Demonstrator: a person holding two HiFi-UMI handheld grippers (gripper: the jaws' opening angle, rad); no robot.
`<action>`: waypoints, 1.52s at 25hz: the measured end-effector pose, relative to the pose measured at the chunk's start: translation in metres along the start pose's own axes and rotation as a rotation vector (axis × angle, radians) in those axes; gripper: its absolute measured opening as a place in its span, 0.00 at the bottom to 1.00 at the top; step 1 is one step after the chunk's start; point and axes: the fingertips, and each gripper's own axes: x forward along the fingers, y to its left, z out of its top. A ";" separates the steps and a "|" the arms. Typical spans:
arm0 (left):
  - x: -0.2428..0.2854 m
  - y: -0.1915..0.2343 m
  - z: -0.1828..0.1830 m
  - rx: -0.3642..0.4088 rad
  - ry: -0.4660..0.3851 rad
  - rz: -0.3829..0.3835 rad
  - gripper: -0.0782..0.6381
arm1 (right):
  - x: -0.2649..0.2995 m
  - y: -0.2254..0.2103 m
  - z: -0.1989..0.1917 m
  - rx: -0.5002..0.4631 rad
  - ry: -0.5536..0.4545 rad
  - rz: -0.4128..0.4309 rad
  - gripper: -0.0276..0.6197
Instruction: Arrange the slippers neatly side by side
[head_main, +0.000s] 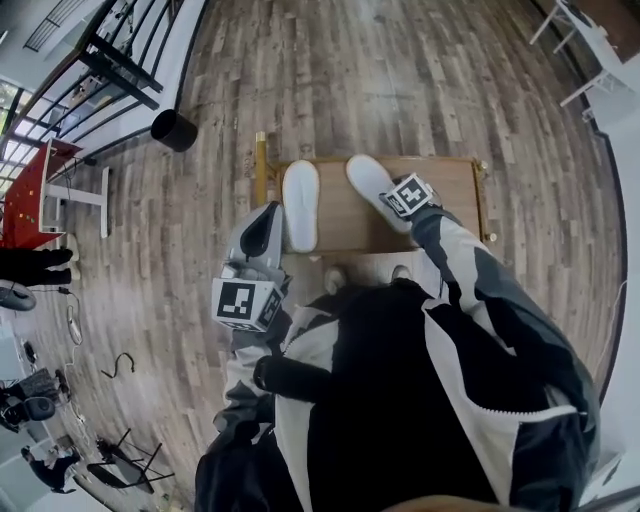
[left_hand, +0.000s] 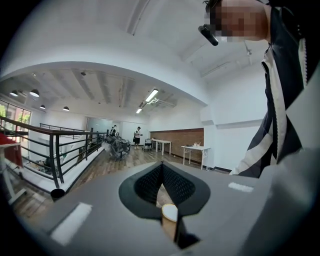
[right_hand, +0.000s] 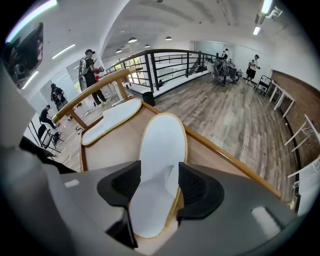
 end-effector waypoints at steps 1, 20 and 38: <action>-0.004 0.002 -0.003 0.002 0.005 0.012 0.13 | 0.004 -0.001 0.000 0.004 0.001 0.003 0.41; -0.010 0.011 -0.015 -0.033 -0.015 0.013 0.13 | -0.067 0.035 0.054 0.081 -0.310 0.063 0.08; 0.005 -0.002 -0.008 -0.054 -0.028 -0.035 0.13 | -0.272 0.119 0.106 0.040 -0.801 0.096 0.08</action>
